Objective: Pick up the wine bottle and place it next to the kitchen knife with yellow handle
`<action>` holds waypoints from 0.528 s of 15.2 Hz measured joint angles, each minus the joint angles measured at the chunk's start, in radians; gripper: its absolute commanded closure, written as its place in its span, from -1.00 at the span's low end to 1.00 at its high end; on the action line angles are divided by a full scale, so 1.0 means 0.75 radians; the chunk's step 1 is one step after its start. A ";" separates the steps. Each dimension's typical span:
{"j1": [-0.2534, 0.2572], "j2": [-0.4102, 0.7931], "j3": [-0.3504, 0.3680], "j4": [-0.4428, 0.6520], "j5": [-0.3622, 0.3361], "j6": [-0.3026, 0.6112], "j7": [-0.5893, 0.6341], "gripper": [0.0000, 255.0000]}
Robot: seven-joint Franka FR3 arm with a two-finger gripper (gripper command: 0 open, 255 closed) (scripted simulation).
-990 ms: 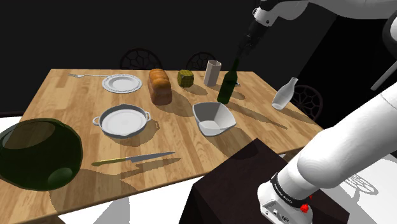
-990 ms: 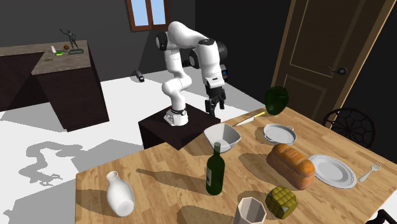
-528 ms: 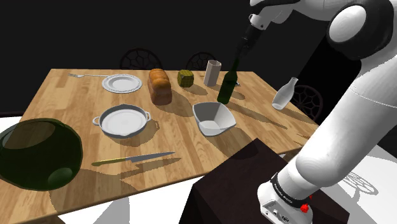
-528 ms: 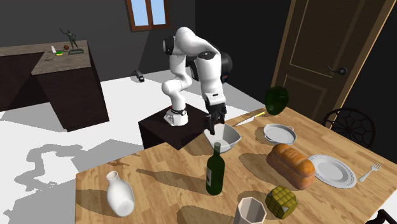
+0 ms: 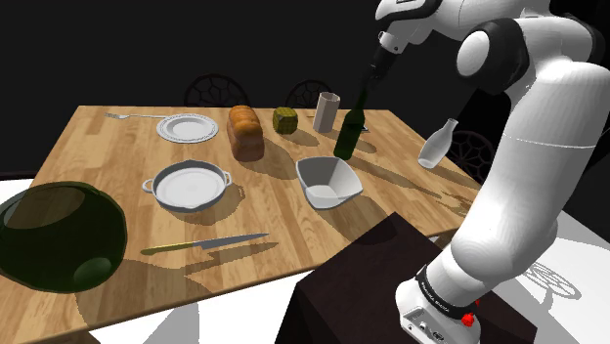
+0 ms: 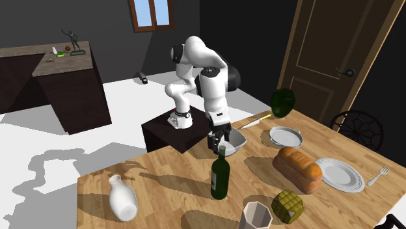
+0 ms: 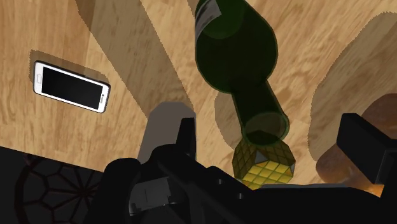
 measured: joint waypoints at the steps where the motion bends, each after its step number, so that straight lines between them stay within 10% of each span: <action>1: -0.001 0.010 0.002 -0.003 0.005 0.011 -0.002 -1.00; 8: 0.002 0.036 0.010 -0.044 0.020 0.076 -0.013 -1.00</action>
